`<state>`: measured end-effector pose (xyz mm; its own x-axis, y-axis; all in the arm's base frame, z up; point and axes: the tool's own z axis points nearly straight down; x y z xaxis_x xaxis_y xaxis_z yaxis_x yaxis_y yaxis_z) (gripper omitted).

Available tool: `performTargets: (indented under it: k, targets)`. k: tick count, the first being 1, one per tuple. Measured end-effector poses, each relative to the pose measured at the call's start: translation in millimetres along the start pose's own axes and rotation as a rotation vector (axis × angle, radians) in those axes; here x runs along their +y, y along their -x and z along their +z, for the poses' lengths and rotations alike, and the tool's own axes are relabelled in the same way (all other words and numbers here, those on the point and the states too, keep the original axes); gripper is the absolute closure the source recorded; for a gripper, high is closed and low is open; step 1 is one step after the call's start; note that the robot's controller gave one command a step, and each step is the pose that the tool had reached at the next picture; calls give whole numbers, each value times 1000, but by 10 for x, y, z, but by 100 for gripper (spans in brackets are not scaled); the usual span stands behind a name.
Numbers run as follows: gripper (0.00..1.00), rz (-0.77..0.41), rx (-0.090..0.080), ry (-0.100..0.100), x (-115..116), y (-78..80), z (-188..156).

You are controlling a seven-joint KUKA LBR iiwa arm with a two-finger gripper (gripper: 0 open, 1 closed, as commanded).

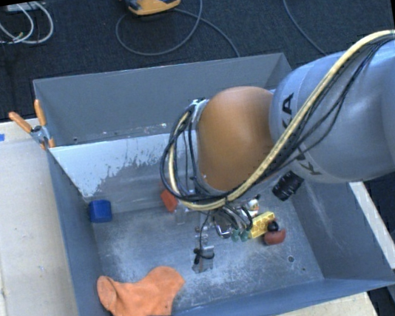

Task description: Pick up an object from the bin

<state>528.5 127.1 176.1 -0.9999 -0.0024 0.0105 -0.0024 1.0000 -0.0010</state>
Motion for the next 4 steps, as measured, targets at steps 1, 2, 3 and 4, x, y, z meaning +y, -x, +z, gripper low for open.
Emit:
performTargets:
  k: [1, 2, 3, 4]
  targets:
    - [0, 4, -8, 1, -9, 18, -43]
    - [0, -88, -6, 0, 365, -200, 512]
    - [0, -328, -2, -2, 558, -499, 515]
    - [0, -220, -6, 1, 584, -408, 409]
